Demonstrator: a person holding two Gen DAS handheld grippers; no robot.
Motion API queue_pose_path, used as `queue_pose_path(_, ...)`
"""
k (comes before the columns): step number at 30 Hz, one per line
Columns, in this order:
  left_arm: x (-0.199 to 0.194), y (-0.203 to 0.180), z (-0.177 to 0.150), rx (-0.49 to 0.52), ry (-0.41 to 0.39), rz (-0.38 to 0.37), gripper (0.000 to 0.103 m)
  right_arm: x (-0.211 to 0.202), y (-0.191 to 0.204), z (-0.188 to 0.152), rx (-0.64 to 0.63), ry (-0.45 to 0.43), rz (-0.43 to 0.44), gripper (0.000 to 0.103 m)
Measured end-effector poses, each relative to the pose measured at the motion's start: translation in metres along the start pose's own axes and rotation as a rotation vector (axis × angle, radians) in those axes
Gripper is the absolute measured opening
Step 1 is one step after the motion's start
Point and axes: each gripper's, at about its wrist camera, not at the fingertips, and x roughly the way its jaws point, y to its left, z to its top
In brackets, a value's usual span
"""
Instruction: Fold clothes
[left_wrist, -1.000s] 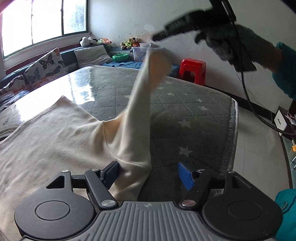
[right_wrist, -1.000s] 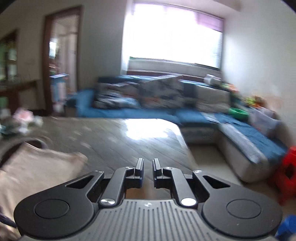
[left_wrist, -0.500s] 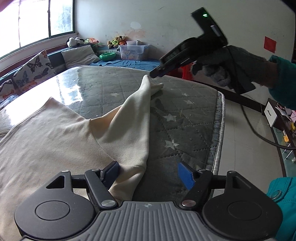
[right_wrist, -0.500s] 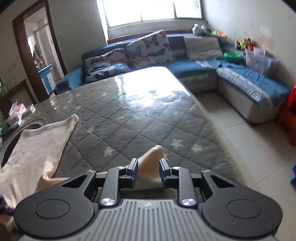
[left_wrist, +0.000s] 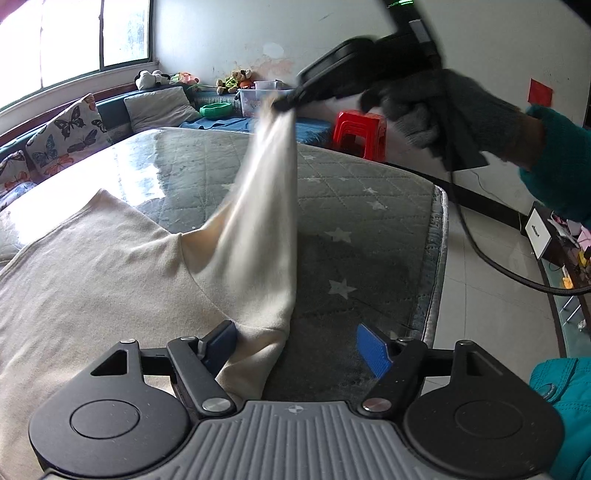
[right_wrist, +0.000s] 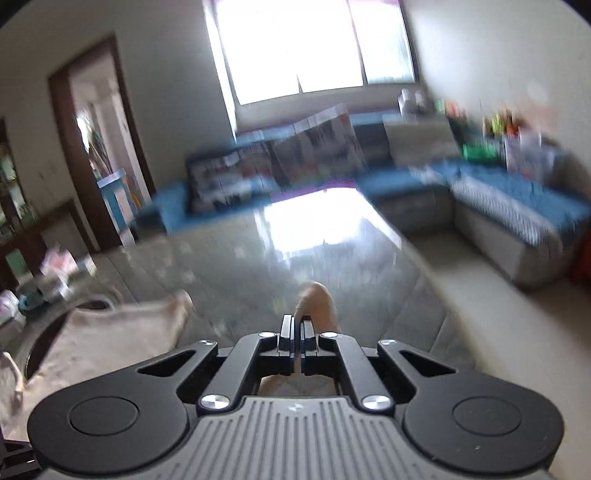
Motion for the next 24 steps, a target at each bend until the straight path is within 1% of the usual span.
queue_pose_path(1, 0.000, 0.000, 0.000, 0.001, -0.001, -0.004, 0.076, -0.008, -0.004, -0.003, -0.004, -0.009, -0.013, 0.002)
queue_pose_path(2, -0.001, 0.000, -0.001, 0.006, -0.002, -0.006, 0.077, -0.012, -0.010, -0.008, -0.004, 0.007, -0.043, 0.003)
queue_pose_path(4, -0.001, -0.001, -0.002, 0.015, -0.003, -0.010, 0.078, -0.012, -0.023, -0.024, -0.010, 0.077, -0.135, 0.008)
queue_pose_path(5, -0.001, -0.002, -0.003, 0.019, -0.004, -0.012, 0.078, -0.011, -0.028, -0.032, -0.027, 0.111, -0.189, 0.008)
queue_pose_path(6, -0.001, -0.002, -0.003, 0.022, -0.004, -0.015, 0.078, -0.009, -0.030, -0.038, -0.060, 0.136, -0.240, 0.008)
queue_pose_path(7, -0.001, -0.001, -0.002, 0.016, -0.004, -0.017, 0.078, -0.008, -0.031, -0.042, -0.085, 0.148, -0.266, 0.010)
queue_pose_path(8, -0.001, -0.001, -0.002, 0.007, -0.003, -0.018, 0.078, -0.007, -0.030, -0.045, -0.096, 0.157, -0.269, 0.011)
queue_pose_path(11, -0.003, 0.002, 0.000, -0.017, -0.008, -0.019, 0.078, -0.002, -0.018, -0.041, -0.064, 0.171, -0.169, 0.011)
queue_pose_path(12, -0.004, 0.003, 0.001, -0.026, -0.014, -0.016, 0.078, 0.003, -0.012, -0.040, -0.068, 0.180, -0.135, 0.014)
queue_pose_path(13, -0.005, 0.004, 0.002, -0.034, -0.020, -0.012, 0.078, 0.008, -0.007, -0.039, -0.075, 0.190, -0.110, 0.020)
queue_pose_path(15, -0.010, 0.006, 0.003, -0.042, -0.032, -0.002, 0.078, 0.025, 0.005, -0.040, -0.085, 0.223, -0.076, 0.028)
queue_pose_path(17, -0.012, 0.007, 0.002, -0.045, -0.032, 0.011, 0.079, 0.046, 0.016, -0.042, -0.094, 0.261, -0.049, 0.028)
queue_pose_path(19, -0.012, 0.008, 0.001, -0.050, -0.026, 0.020, 0.080, 0.058, 0.020, -0.046, -0.089, 0.272, -0.049, 0.029)
queue_pose_path(23, -0.009, 0.009, -0.003, -0.076, -0.010, 0.000, 0.080, 0.066, 0.016, -0.043, -0.089, 0.271, -0.072, 0.031)
queue_pose_path(24, -0.007, 0.008, -0.004, -0.084, -0.009, -0.007, 0.082, 0.068, 0.015, -0.043, -0.102, 0.269, -0.079, 0.031)
